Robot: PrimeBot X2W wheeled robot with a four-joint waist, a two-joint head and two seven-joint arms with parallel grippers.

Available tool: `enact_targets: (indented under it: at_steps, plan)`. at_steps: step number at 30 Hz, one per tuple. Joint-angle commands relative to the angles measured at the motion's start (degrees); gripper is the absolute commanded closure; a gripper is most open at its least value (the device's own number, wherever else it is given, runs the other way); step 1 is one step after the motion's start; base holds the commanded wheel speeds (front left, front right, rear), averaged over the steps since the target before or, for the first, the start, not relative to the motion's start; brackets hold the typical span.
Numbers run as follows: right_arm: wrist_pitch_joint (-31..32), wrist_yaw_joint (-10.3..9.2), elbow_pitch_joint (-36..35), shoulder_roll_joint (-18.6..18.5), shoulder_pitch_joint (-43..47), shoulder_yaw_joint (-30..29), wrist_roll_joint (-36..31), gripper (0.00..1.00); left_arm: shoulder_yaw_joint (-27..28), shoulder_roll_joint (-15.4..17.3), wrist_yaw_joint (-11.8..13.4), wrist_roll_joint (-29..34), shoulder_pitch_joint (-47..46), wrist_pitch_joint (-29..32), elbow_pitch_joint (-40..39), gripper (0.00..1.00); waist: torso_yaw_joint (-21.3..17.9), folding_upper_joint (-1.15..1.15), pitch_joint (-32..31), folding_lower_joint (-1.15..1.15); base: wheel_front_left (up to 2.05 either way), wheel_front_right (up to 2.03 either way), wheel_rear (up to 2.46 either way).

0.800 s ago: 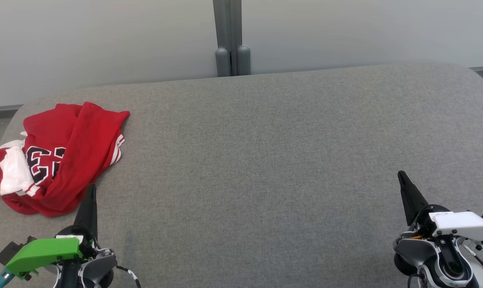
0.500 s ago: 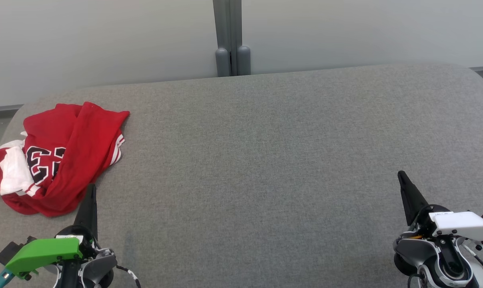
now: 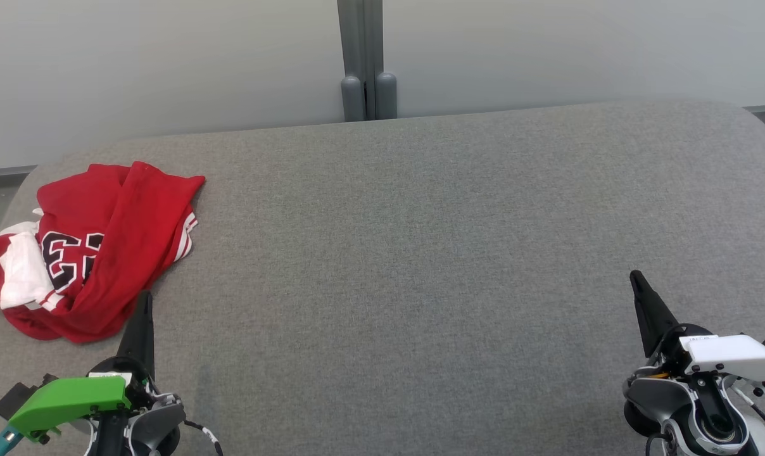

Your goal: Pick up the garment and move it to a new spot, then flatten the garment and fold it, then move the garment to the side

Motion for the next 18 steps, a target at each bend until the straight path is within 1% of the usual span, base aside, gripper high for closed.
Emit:
enact_targets:
  at_steps: [1, 4, 5, 9, 18]
  plan:
    - [0.1, 0.02, 0.1, 0.0, -0.4, 0.0, -0.2, 1.00, 0.1, 0.1, -0.3, 0.3, -0.8, 0.2, 0.0, 1.00, 0.0, 0.00, 0.0, 0.00, 0.00, 0.00, 0.00]
    - [0.1, 0.02, 0.1, 0.0, -0.4, 0.0, -0.2, 1.00, 0.1, 0.1, -0.3, 0.3, -0.8, 0.1, 0.0, 1.00, 0.0, 0.00, 0.0, 0.00, 0.00, 0.00, 0.00]
    - [0.0, 0.00, 0.0, 0.0, 0.0, 0.0, 0.0, 0.00, 0.0, 0.0, 0.0, 0.0, 0.0, 0.0, 0.0, 0.00, 0.0, 0.00, 0.0, 0.00, 0.00, 0.00, 0.00]
    - [-0.1, -0.02, 2.0, 0.5, 1.6, 0.2, 0.0, 0.00, -0.3, -0.5, 0.1, 0.0, 1.7, -0.1, 1.9, 0.00, 0.0, 0.00, 0.0, 0.00, 0.00, 0.00, 0.00]
    - [-2.7, -0.01, 1.5, 0.4, 1.4, 2.6, -0.1, 0.00, -2.4, -0.4, 0.1, 2.0, 2.0, -2.7, -0.2, 0.00, 0.0, 0.00, 0.2, 0.00, 0.00, 0.00, 0.00]
